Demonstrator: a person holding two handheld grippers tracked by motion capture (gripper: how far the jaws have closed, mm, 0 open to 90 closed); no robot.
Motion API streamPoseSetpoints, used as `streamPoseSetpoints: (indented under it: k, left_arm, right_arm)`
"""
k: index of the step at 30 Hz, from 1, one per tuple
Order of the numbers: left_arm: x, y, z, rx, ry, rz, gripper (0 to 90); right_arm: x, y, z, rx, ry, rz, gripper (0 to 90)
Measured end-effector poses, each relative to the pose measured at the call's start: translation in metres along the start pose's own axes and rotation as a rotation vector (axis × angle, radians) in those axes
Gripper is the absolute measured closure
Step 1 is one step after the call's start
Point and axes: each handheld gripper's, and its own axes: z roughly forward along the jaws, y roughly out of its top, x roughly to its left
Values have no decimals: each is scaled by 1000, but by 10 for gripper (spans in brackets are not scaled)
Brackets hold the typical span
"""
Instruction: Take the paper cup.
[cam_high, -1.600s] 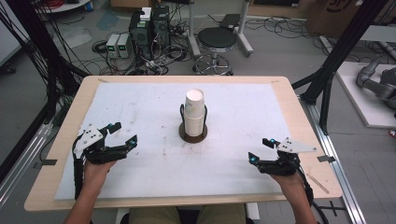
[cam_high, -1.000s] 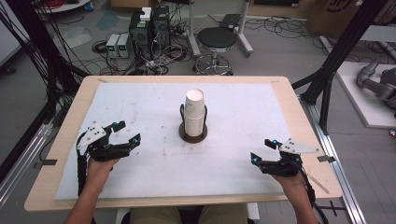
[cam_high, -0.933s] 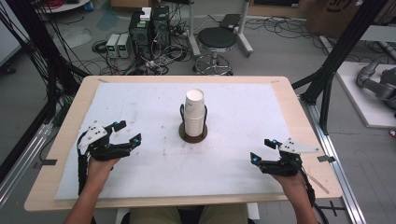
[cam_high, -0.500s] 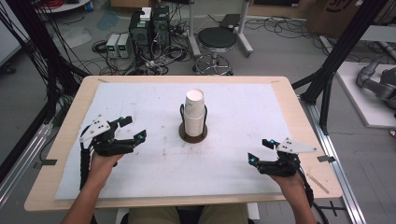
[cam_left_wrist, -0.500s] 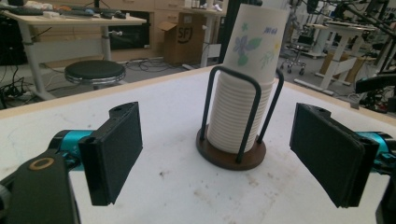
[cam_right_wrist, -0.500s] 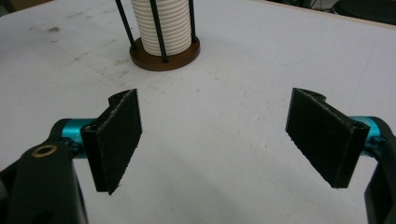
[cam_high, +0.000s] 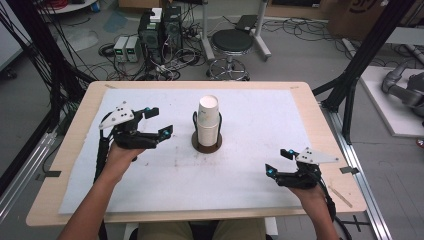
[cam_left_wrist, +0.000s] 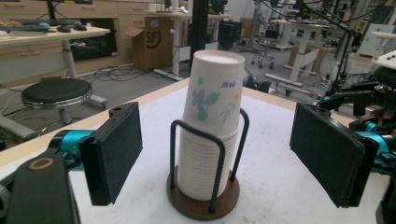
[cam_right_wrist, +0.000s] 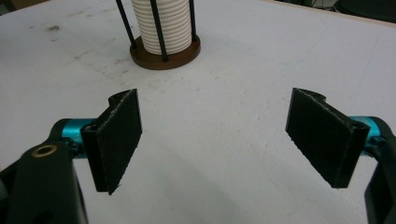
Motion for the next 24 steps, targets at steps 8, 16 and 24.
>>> streamPoseSetpoints:
  k: [8,16,24]
  left_arm:
    - [0,27,24,23,-44,21,168]
    - [5,40,51,55,-61,10,168]
    - [6,43,77,74,-85,-5,165]
  right_arm:
    - [0,1,2,4,5,-7,189]
    - [0,1,3,2,5,-8,189]
    - [-1,1,2,3,6,-3,189]
